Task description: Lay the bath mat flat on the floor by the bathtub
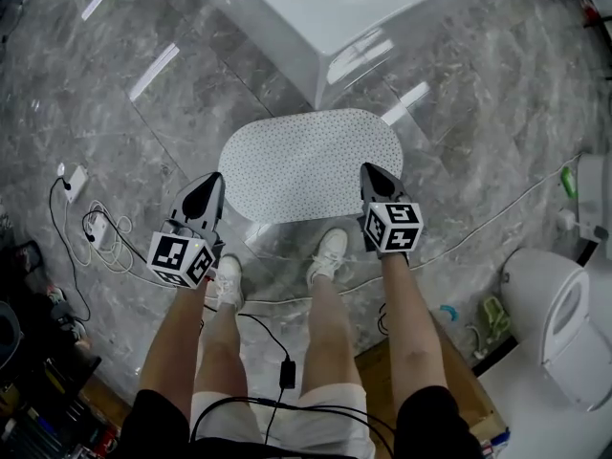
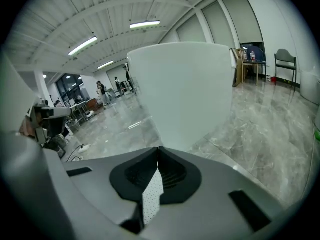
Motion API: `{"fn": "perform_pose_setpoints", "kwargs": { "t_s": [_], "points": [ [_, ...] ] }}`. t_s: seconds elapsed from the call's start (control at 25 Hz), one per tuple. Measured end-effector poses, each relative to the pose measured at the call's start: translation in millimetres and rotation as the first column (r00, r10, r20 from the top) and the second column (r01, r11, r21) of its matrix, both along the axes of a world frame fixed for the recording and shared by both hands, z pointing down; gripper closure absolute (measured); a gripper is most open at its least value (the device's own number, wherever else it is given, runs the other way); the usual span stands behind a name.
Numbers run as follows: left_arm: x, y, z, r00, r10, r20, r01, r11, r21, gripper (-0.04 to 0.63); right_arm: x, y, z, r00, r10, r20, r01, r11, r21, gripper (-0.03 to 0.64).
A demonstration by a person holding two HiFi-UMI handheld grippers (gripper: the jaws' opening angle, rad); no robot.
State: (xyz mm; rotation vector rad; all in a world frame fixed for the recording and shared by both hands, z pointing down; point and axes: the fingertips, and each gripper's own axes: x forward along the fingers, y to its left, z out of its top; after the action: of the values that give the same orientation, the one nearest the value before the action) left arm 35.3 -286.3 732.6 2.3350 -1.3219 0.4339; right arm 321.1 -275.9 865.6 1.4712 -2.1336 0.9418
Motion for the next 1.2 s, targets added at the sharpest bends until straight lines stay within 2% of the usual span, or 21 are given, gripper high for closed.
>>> {"fn": "perform_pose_setpoints", "kwargs": {
  "t_s": [0.44,0.64,0.84,1.04,1.2],
  "points": [
    [-36,4,-87,0.999,0.051,0.009,-0.051,0.997,0.05,0.581,-59,18,-139,0.998,-0.052,0.027,0.048,0.988,0.148,0.591],
    [-49,4,-129,0.999,0.048,-0.021,-0.046,0.995,0.085,0.581,-73,22,-192,0.998,-0.06,0.018,0.056,0.98,0.192,0.591],
    [-53,13,-173,0.997,0.076,-0.031,-0.072,0.991,0.115,0.581,-86,35,-240,0.998,-0.056,0.03,0.048,0.975,0.217,0.591],
    [-56,26,-217,0.993,0.101,-0.054,-0.092,0.985,0.145,0.581,-93,48,-286,0.996,-0.004,0.092,-0.017,0.975,0.223,0.591],
    [-55,31,-249,0.987,0.143,-0.066,-0.131,0.978,0.165,0.581,-101,54,-323,0.997,-0.021,0.08,0.001,0.97,0.245,0.591]
  ]
}}
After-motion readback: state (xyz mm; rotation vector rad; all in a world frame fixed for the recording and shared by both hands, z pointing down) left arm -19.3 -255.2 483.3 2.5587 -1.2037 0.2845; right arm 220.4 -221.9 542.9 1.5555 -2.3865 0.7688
